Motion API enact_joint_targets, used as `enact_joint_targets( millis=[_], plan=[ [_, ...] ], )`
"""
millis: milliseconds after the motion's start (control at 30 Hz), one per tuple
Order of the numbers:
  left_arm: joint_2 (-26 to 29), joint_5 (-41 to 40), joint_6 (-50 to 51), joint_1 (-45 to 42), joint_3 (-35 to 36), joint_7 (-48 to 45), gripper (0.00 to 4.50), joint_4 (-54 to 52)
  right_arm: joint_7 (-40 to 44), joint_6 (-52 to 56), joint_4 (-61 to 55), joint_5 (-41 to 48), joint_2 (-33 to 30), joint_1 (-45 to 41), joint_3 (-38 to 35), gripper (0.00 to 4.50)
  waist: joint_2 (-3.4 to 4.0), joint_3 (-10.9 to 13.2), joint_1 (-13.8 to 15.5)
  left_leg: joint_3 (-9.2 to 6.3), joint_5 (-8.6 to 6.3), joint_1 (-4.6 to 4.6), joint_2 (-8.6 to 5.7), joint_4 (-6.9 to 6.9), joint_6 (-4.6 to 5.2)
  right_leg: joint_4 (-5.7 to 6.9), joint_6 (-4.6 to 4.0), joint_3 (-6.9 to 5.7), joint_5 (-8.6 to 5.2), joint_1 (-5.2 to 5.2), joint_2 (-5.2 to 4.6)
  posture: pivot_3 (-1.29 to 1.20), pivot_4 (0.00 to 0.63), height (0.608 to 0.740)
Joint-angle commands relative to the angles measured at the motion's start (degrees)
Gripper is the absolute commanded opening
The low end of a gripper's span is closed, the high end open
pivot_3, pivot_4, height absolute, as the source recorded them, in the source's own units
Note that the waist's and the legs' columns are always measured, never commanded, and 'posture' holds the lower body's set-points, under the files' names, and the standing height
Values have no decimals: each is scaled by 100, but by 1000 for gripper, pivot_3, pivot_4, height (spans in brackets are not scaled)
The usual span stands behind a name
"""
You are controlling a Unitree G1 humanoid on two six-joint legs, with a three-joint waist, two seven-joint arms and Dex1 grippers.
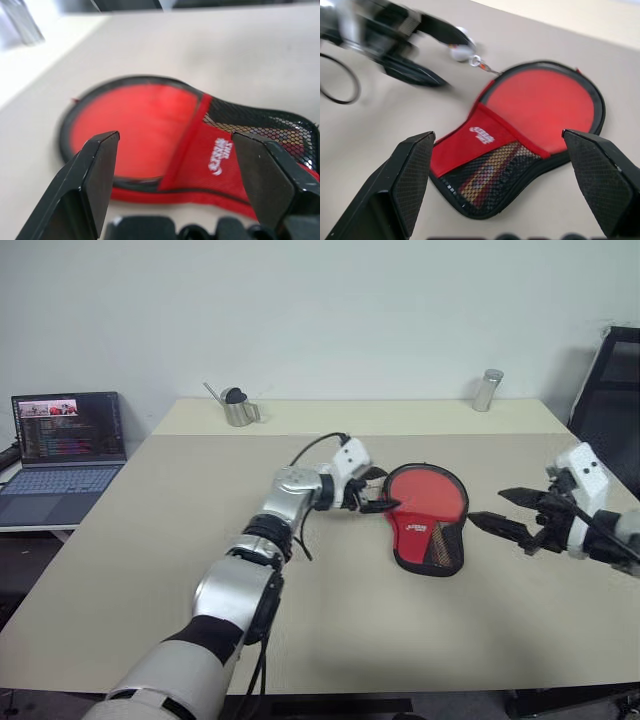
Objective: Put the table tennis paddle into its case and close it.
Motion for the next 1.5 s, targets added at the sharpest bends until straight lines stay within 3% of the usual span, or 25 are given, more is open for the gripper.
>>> enact_joint_targets(
  millis=[33, 267, 533, 933, 1500],
  plan=[
    [453, -273, 67, 369, 83, -685, 3909, -855, -78, -430, 509, -406, 143, -174, 267, 4472, 1, -1, -2, 2, 0, 0, 0, 1, 0, -1, 0, 2, 0, 0, -1, 0, 150, 740],
    [1407, -801, 1368, 1490, 245, -947, 3909, -3078, -69, -1229, 1724, -1240, 670, -470, 1008, 4472, 1, -1, 3, 2, 0, -1, 1, 3, 0, 0, -1, 7, 1, 0, -3, 0, 150, 740],
    [1756, -1128, 2354, 2199, 293, -456, 3909, -4613, 41, -2195, 3022, -2044, 1146, -733, 1434, 4472, 1, -1, 31, 1, 0, -2, -2, 9, 0, 2, -1, 6, 1, 1, -6, 0, 150, 740],
    [1802, -1298, 2684, 2197, 198, -243, 3909, -4906, 235, -2564, 4144, -2441, 1603, -1140, 1475, 4472, 3, -2, -2, 5, 0, 2, 2, 8, 0, 4, -2, 10, 2, 1, -6, 0, 150, 740],
    [1894, -1329, 2654, 2230, 101, -241, 3909, -4951, 529, -2323, 4418, -2782, 1796, -1201, 1691, 4472, 4, -4, -22, 10, 0, 8, 3, 8, 0, 9, -3, 16, 2, 1, -6, 0, 150, 740]
  ],
)
